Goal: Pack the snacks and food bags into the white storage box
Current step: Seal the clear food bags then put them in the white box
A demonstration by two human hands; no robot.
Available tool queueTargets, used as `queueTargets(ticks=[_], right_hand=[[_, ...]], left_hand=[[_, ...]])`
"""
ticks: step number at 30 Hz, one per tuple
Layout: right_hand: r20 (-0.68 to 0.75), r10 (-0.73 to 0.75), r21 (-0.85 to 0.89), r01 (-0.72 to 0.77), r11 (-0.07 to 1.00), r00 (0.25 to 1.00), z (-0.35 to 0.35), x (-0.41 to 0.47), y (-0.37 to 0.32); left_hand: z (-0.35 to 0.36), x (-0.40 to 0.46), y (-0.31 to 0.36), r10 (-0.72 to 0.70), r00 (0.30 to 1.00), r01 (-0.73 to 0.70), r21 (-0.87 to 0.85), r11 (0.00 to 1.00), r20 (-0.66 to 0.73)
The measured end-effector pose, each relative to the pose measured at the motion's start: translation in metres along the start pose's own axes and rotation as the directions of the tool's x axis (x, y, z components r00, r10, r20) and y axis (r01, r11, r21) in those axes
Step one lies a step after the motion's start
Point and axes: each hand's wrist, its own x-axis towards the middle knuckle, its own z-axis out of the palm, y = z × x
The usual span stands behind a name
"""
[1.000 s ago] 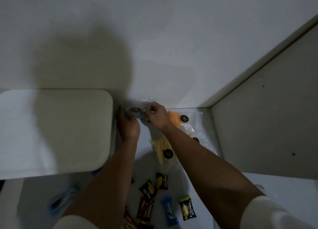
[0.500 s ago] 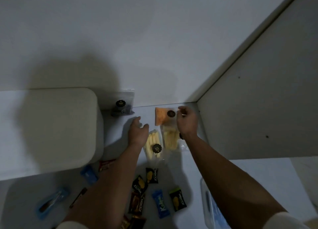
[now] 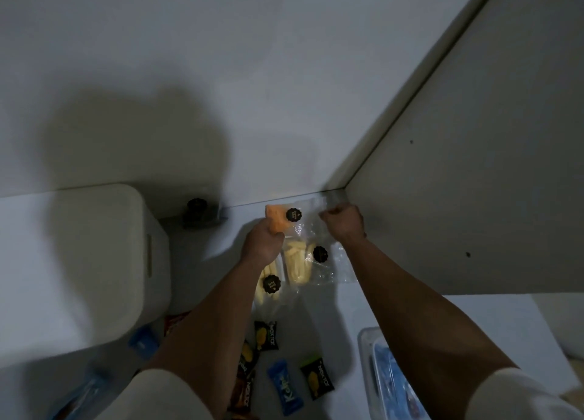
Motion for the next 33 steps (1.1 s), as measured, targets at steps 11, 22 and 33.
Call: queueTargets(ticks=[11,22,33], right_hand=[[0.205,-0.185,0.357,0.103,0.928,0.961,-0.013,-0.047,-0.029],[0.163,-0.585,0.225,0.548,0.806,0.794,-0.017,-0.173,-0.058],[-0.114,-0.563,-0.035,0.563,0.826,0.819,-0.012,-0.277,-0.040]], left_hand=[[-0.022,-0.023,0.015,0.024,0.999,-0.026,-0.083,0.996,-0.022],[-0.081,-0.128,0.027,0.135,0.986,-0.161,-0.318,0.934,-0.102],[-0.095,-0.222,-0.014,0.222,0.959,-0.220,0.032,0.975,-0.177]])
